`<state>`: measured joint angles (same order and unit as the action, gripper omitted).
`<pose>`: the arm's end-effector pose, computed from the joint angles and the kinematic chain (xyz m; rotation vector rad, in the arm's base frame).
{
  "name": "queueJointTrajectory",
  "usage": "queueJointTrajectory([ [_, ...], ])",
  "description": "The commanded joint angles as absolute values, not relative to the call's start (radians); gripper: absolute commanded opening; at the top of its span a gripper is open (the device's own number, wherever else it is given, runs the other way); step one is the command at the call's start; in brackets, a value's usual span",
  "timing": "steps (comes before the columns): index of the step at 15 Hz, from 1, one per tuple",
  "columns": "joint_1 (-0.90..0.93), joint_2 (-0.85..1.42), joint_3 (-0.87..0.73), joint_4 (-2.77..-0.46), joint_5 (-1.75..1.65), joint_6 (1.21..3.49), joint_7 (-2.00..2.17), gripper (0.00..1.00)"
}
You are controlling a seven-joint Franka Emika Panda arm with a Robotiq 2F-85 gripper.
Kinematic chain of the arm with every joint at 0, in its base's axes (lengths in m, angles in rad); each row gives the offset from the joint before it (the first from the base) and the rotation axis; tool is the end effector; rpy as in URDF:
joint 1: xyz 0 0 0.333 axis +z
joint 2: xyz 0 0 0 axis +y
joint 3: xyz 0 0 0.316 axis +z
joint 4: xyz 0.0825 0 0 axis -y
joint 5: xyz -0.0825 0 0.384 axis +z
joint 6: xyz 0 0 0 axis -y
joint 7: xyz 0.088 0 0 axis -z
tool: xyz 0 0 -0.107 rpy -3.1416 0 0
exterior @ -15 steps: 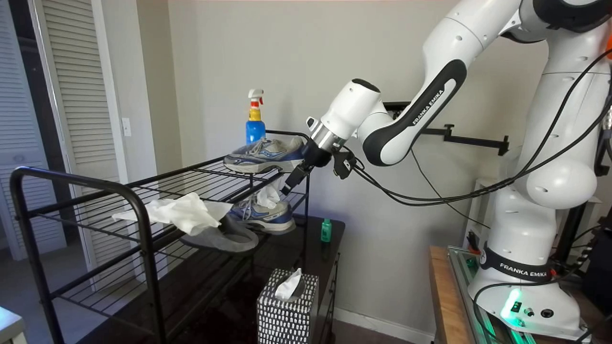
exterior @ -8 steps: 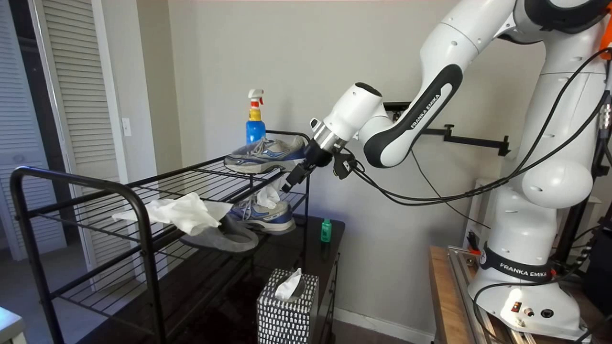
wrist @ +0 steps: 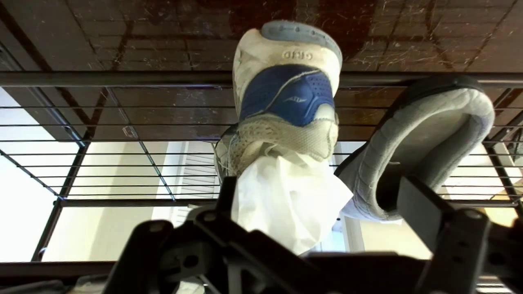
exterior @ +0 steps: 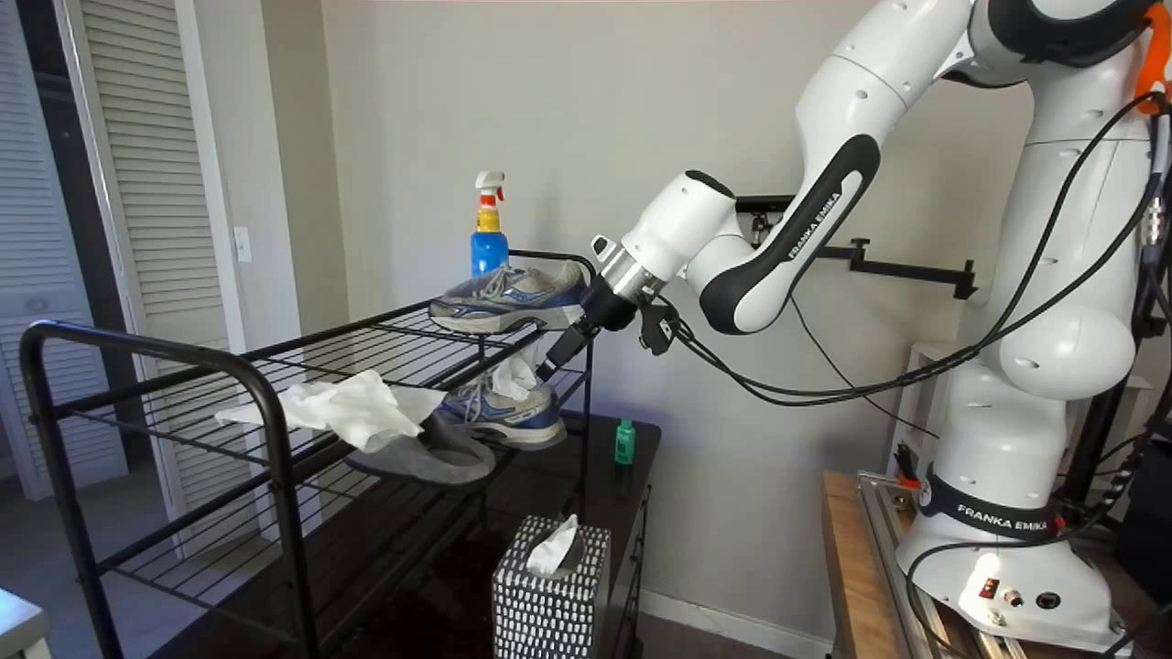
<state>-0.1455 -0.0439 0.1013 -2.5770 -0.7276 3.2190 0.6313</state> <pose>0.4740 0.0430 0.3430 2.9654 0.1036 1.0287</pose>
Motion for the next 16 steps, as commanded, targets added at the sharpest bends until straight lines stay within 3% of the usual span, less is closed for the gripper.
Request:
queueJointTrajectory([
  [1, -0.153, 0.000, 0.110, -2.542, -0.761, 3.237, 0.631, 1.00],
  [16, -0.156, -0.016, 0.106, -2.489, -0.766, 3.182, 0.660, 1.00],
])
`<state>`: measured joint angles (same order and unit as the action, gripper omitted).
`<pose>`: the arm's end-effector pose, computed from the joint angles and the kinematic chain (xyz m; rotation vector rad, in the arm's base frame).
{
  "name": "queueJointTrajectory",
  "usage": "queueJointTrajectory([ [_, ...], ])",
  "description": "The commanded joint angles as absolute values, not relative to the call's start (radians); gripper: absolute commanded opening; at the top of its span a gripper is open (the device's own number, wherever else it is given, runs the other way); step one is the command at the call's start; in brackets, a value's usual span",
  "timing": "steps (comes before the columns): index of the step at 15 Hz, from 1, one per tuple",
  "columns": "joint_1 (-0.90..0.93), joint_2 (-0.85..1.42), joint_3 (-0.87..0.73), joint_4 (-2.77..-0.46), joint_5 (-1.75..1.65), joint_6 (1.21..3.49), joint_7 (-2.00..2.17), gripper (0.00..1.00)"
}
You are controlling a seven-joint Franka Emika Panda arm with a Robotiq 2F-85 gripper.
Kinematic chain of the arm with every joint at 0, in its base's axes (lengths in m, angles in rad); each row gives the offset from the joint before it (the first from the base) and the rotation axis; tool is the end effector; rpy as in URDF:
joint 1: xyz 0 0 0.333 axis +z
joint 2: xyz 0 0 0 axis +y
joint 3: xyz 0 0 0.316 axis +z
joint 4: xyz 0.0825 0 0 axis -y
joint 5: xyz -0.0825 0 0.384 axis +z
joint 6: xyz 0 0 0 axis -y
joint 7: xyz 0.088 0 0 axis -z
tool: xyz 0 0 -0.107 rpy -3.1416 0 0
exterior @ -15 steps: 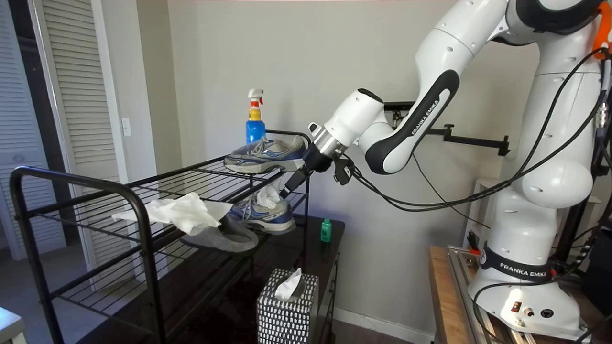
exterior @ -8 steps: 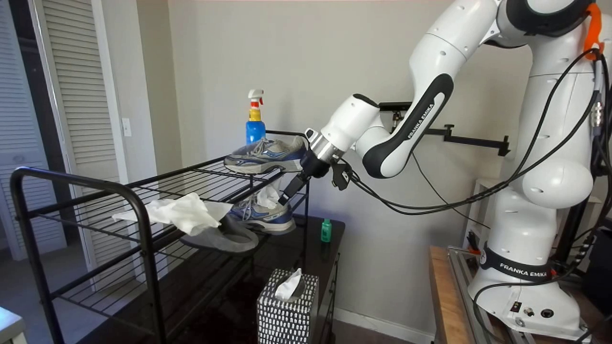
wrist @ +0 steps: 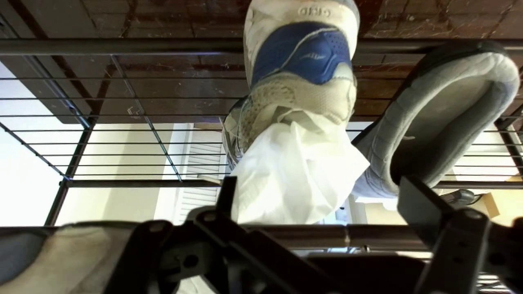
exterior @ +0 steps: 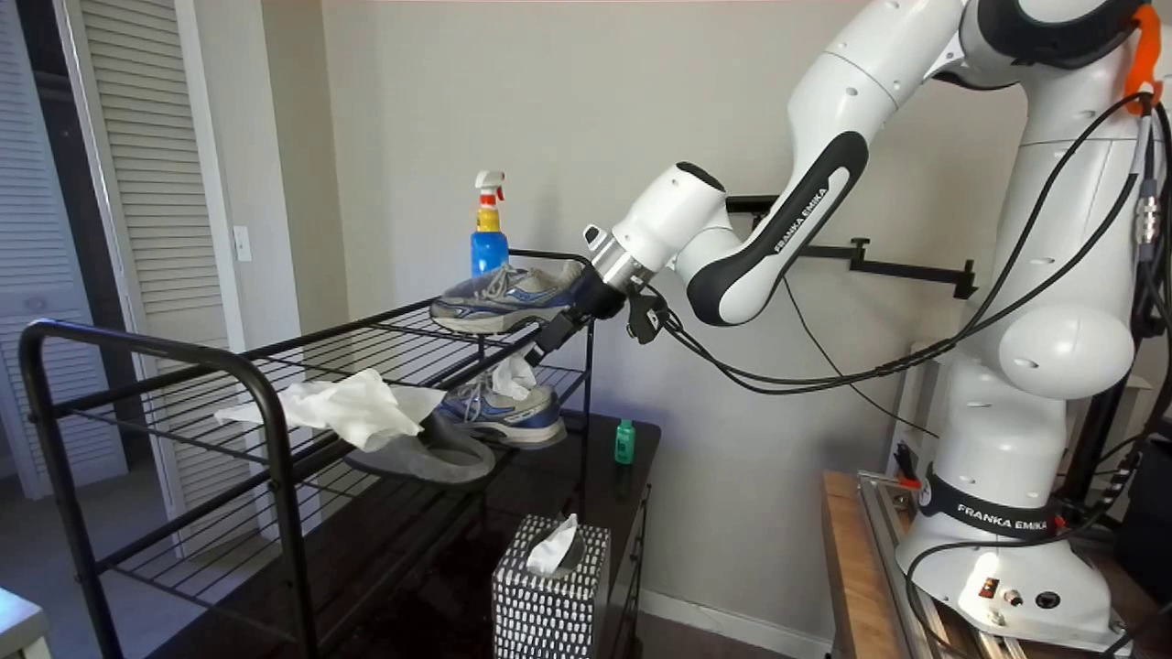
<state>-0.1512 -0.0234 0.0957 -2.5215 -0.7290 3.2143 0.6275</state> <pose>0.4915 0.0365 0.3554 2.9410 0.0928 1.0721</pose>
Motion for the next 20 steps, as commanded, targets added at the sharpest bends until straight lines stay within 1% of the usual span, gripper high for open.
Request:
queueJointTrajectory([
  [1, -0.155, -0.014, 0.107, -2.484, -0.767, 3.170, 0.662, 1.00],
  [6, -0.127, 0.012, 0.125, -2.511, -0.710, 3.126, 0.610, 1.00],
  [10, -0.130, 0.014, 0.117, -2.486, -0.787, 3.144, 0.660, 1.00],
  [13, -0.126, 0.025, 0.117, -2.450, -0.846, 3.112, 0.680, 1.00],
  [20, -0.108, 0.059, 0.130, -2.463, -0.850, 3.122, 0.674, 1.00],
])
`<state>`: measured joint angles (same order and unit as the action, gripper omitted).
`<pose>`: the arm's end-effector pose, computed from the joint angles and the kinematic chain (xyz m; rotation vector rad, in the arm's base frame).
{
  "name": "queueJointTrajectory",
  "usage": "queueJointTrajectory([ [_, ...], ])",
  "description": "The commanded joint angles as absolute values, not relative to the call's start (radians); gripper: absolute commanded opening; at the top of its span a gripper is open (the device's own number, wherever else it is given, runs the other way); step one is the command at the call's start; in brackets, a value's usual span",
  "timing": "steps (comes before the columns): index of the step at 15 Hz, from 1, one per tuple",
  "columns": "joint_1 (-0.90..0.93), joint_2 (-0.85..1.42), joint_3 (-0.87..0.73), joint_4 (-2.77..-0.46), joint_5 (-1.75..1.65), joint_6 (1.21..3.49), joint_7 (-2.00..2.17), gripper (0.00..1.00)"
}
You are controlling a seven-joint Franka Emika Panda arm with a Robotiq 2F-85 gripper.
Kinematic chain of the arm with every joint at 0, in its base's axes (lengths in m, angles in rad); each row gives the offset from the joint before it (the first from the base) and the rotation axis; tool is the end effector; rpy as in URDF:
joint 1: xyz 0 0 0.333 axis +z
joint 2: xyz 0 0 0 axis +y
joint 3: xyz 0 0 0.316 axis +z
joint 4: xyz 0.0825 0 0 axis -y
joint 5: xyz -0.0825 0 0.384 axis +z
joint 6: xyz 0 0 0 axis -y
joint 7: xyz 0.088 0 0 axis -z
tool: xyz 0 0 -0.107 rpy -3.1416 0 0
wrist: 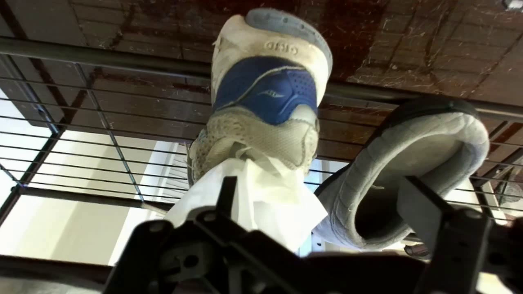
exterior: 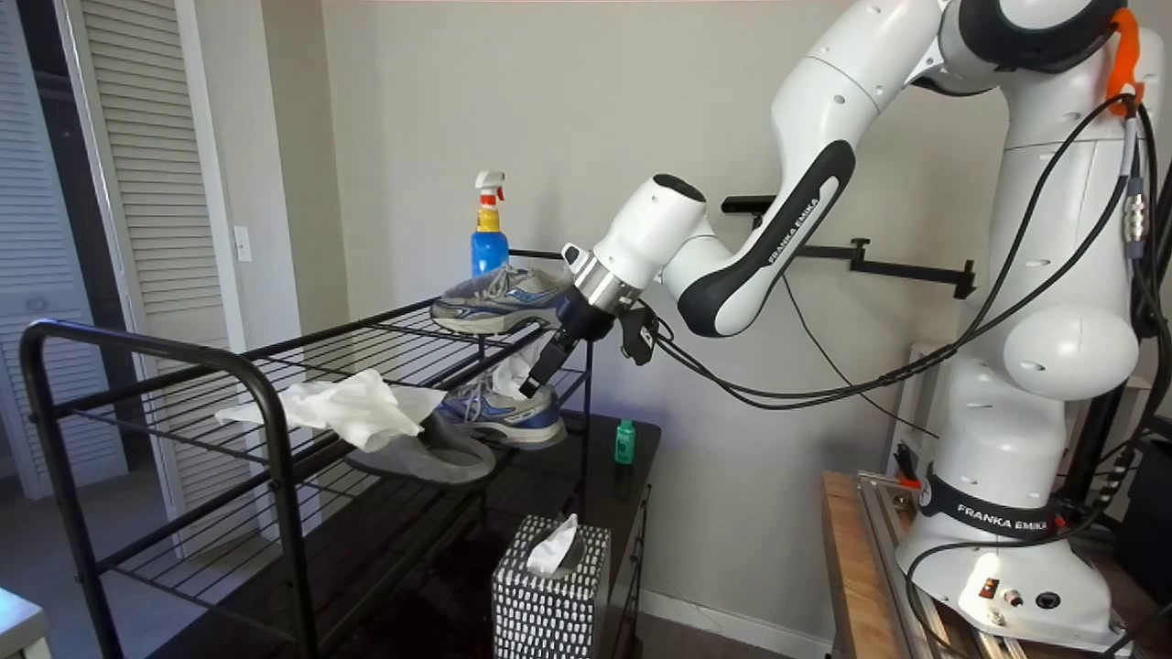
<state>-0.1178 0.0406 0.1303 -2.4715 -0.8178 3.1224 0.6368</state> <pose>0.4987 0.0689 0.3308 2.9253 0.2745 0.9314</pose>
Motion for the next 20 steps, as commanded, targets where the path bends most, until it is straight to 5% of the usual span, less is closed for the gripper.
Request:
queueJointTrajectory([
  [1, -0.106, 0.061, 0.124, -2.461, -0.857, 3.124, 0.688, 1.00],
  [20, -0.106, 0.050, 0.039, -2.432, -1.131, 3.204, 1.110, 1.00],
])
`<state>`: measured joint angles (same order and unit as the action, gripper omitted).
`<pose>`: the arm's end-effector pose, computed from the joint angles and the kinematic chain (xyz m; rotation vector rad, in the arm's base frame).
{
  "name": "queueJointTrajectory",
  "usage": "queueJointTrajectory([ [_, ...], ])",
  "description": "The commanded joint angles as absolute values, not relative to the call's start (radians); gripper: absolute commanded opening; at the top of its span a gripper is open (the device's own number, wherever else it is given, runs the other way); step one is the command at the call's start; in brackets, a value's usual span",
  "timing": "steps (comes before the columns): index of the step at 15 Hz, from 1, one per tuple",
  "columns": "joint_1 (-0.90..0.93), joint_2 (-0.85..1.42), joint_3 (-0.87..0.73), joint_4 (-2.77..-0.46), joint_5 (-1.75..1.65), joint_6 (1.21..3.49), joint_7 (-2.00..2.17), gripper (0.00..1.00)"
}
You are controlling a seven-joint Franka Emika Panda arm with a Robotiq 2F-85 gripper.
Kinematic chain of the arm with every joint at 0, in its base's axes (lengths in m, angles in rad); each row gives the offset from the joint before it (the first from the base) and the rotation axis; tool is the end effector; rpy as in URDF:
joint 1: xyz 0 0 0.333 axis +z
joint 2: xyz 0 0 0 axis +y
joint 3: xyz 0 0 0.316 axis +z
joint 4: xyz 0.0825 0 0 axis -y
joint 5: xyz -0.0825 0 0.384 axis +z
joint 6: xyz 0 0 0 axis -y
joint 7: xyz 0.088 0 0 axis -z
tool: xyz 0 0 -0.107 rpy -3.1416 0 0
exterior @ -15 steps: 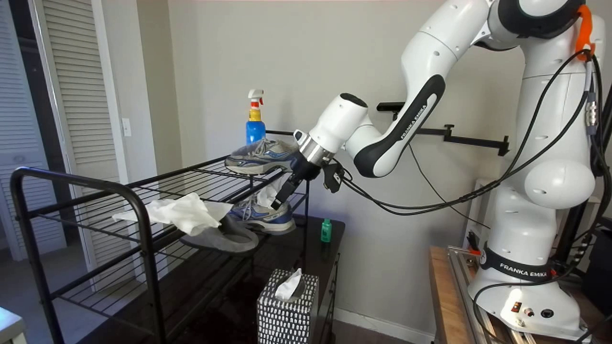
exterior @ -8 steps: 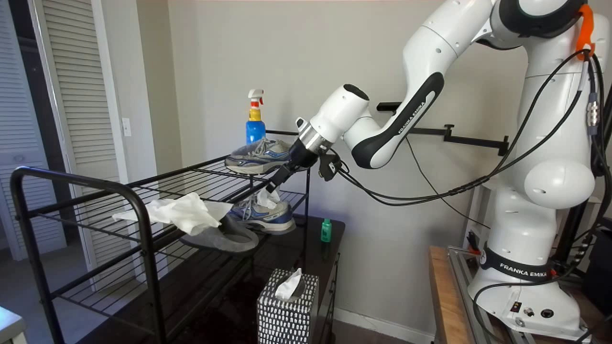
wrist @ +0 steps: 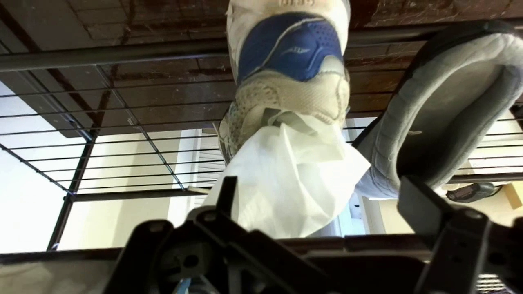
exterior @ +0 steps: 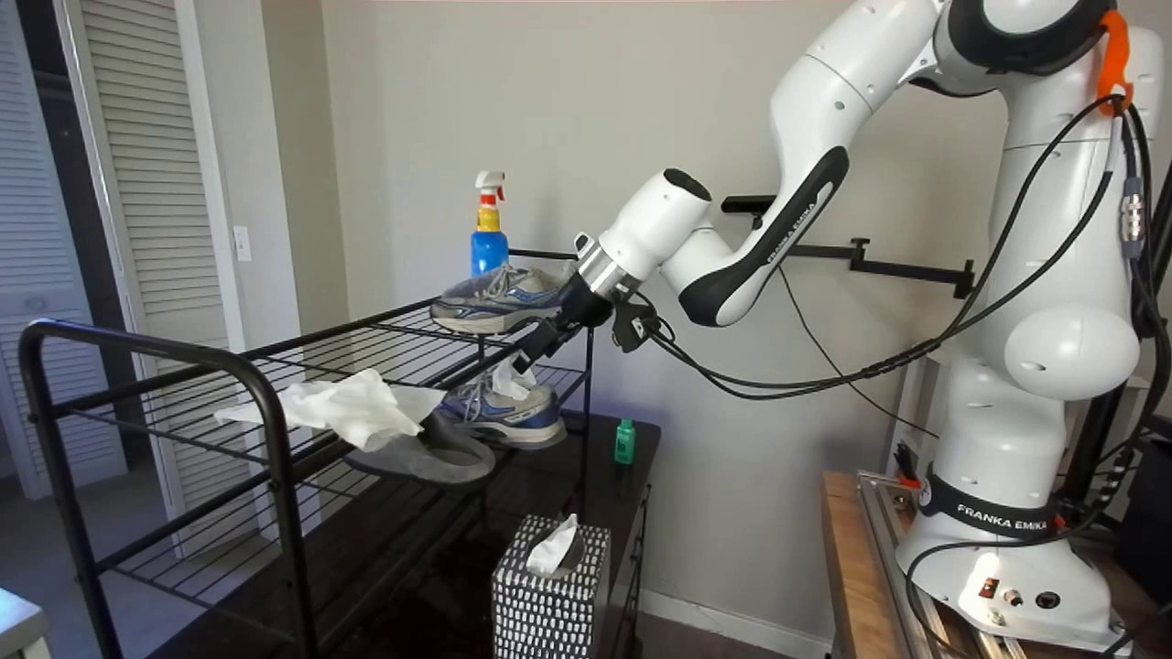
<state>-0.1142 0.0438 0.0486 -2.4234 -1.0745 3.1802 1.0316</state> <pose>0.5036 0.0480 0.3434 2.9518 -0.0171 1.0669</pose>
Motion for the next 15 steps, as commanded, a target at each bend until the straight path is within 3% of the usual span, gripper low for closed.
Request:
queueJointTrajectory([
  [1, -0.106, 0.038, 0.032, -2.431, -1.167, 3.211, 1.145, 1.00],
  [15, -0.047, 0.088, 0.047, -2.369, -1.471, 3.160, 1.467, 1.00],
])
